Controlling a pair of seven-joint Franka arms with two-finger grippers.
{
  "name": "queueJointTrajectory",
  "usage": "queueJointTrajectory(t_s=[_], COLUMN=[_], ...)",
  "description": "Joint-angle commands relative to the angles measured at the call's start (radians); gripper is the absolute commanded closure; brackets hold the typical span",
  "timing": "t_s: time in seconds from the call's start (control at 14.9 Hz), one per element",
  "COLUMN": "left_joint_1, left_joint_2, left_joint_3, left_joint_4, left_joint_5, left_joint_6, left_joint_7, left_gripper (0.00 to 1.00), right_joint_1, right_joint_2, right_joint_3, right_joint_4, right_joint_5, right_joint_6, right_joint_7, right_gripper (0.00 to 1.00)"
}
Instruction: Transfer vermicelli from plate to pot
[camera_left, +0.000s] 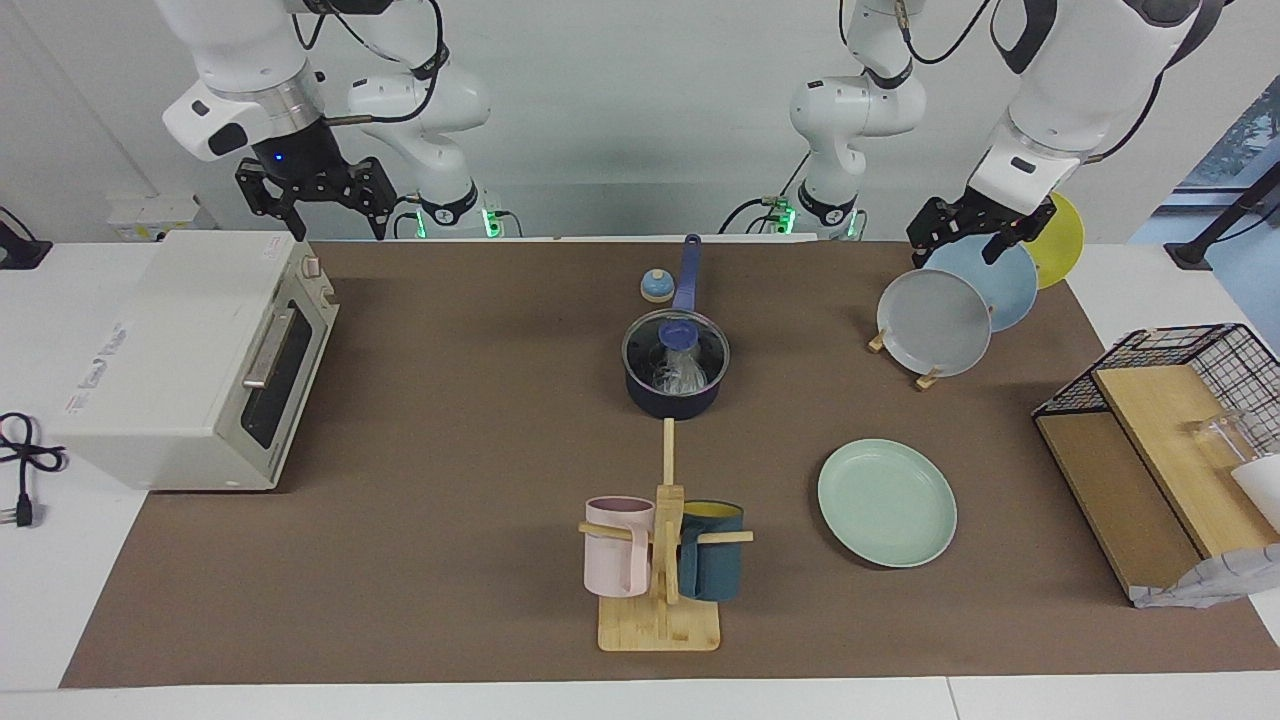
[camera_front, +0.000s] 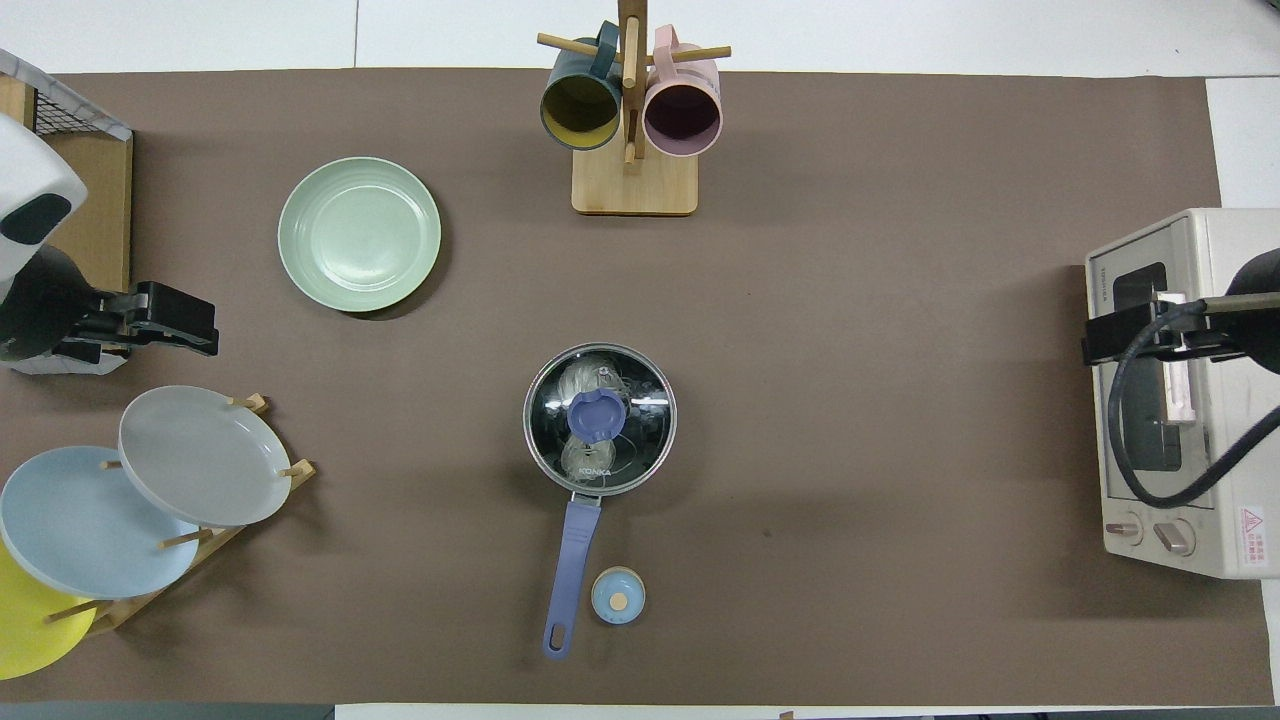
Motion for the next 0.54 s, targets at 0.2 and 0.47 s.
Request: queueJointTrajectory(t_s=[0.2, 0.47], left_joint_1=[0.009, 0.009], left_joint_2=[-0.008, -0.008], left_joint_3=[-0.005, -0.005], left_joint_4=[-0.009, -0.009], left_joint_5=[0.012, 0.012], left_joint_6=[0.0, 0.0], left_joint_7=[0.002, 0.002], left_gripper=[0.0, 0.0], right_joint_1=[-0.005, -0.006], right_joint_2=[-0.025, -0.025], right_joint_3=[0.0, -0.001], right_joint_4=[-0.041, -0.037], right_joint_5=[0.021, 0.022], right_joint_6=[0.006, 0.002], right_joint_7=[-0.007, -0.011], right_gripper=[0.0, 0.0])
